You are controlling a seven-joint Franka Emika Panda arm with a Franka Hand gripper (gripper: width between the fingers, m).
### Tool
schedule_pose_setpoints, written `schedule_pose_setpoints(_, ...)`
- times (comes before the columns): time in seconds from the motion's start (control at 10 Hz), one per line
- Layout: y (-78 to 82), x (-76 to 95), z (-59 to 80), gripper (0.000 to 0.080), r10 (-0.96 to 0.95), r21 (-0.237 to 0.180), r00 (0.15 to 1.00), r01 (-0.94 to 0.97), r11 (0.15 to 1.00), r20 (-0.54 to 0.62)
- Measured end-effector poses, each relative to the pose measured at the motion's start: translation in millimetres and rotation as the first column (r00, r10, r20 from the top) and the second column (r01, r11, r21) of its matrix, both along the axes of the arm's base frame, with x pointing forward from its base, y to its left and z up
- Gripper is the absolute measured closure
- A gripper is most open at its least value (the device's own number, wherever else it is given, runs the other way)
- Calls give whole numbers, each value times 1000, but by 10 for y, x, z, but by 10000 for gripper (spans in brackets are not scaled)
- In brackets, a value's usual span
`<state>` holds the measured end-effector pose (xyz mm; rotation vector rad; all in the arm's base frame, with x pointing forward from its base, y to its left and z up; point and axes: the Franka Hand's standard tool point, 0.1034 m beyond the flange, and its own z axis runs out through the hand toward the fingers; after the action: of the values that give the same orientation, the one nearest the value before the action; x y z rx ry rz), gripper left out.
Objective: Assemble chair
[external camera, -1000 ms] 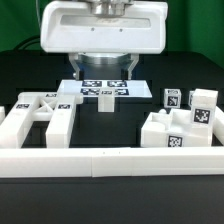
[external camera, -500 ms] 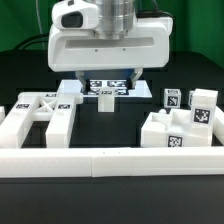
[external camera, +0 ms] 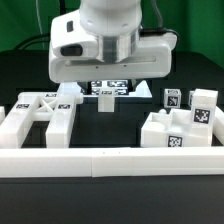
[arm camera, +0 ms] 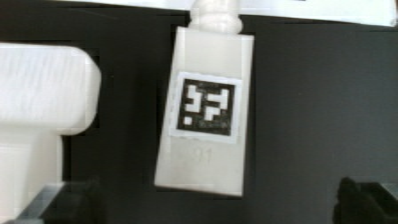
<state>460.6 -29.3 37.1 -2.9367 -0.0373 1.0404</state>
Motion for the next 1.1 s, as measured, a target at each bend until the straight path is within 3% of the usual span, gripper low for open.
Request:
schedule_pose_setpoints(0.1,-26,13,-24,151,1,-18,997,-3,1000,-82)
schedule_pose_setpoints(0.5,-4,-95,-123,151,-16,-25,939,7,1000,-344)
schedule_pose_setpoints(1.1,-18,-116,-257,151,-14,-29,947,5,1000,-322)
